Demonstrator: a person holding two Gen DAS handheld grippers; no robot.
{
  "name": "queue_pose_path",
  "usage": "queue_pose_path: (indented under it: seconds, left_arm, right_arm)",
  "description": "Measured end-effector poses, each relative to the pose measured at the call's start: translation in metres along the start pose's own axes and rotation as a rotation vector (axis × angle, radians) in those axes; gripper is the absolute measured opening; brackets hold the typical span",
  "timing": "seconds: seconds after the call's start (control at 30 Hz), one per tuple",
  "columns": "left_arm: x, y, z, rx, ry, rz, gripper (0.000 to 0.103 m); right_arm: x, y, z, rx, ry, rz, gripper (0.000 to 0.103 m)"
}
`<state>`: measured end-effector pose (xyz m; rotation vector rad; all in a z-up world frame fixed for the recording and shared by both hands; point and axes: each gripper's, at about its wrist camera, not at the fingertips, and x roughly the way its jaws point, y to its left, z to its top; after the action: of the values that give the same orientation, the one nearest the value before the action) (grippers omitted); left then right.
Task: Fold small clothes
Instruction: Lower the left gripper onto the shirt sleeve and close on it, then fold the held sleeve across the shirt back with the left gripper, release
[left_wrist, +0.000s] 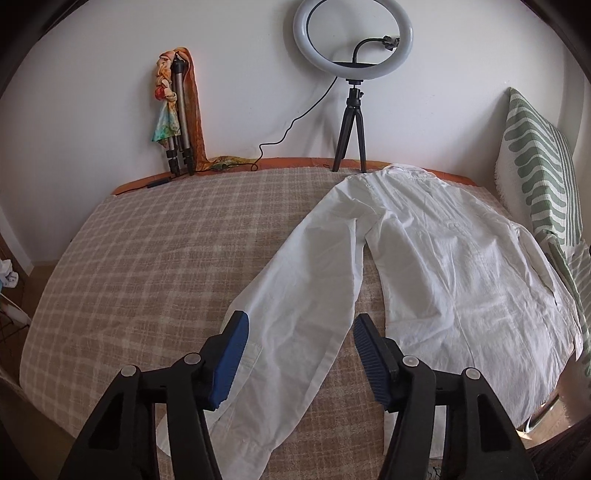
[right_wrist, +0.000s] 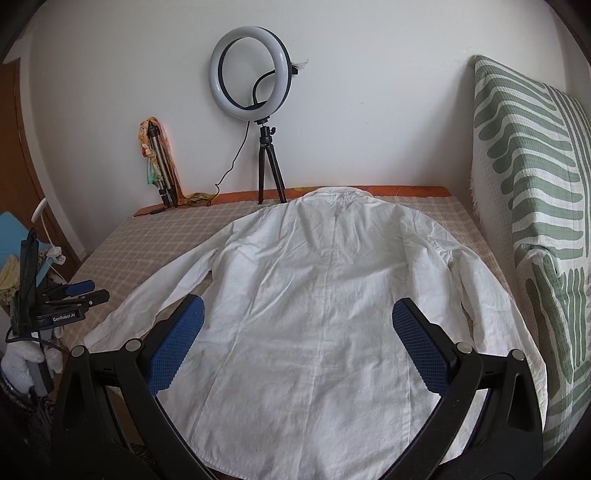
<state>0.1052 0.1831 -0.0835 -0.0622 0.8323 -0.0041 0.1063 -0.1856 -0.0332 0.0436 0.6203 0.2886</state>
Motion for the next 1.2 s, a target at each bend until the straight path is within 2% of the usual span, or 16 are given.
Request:
queue_pose_path:
  seconds: [0.13,0.2,0.23,0.43,0.6,0.73,0.8,0.83,0.87,0.93,1.2]
  left_arm:
    - [0.028,0.032,0.006,-0.063,0.074,-0.07,0.056]
    - [0.043,0.047,0.005,-0.112,0.121,-0.084,0.046]
    - [0.05,0.054,0.005,-0.129,0.139,-0.095,0.046]
    - [0.085,0.08,-0.008,-0.139,0.214,-0.06,0.046]
    - [0.103,0.09,-0.014,-0.153,0.263,-0.082,0.046]
    - [0.105,0.087,-0.012,-0.134,0.248,-0.069,0.043]
    - [0.105,0.085,-0.012,-0.137,0.247,-0.081,0.026]
    - [0.105,0.085,-0.012,-0.144,0.244,-0.096,0.021]
    - [0.105,0.085,-0.012,-0.153,0.245,-0.117,0.01]
    - [0.105,0.084,-0.011,-0.173,0.238,-0.142,0.001]
    - [0.079,0.072,0.004,-0.222,0.13,-0.249,0.0]
  right_arm:
    - [0.02,0.011,0.005,0.029,0.054,0.075,0.103]
    - [0.027,0.017,0.005,0.021,0.05,0.083,0.102]
    - [0.031,0.019,0.004,0.022,0.049,0.093,0.101]
    - [0.049,0.015,-0.002,0.047,0.083,0.126,0.101]
    - [0.054,0.013,-0.004,0.022,0.095,0.114,0.101]
    - [0.049,0.014,-0.003,0.005,0.081,0.113,0.1]
    - [0.049,0.016,-0.002,-0.002,0.079,0.114,0.1]
    - [0.048,0.016,-0.002,-0.005,0.079,0.116,0.1]
    - [0.049,0.017,-0.002,-0.007,0.079,0.116,0.1]
    - [0.049,0.017,-0.002,-0.008,0.079,0.116,0.1]
    - [0.043,0.021,0.0,-0.026,0.068,0.114,0.1]
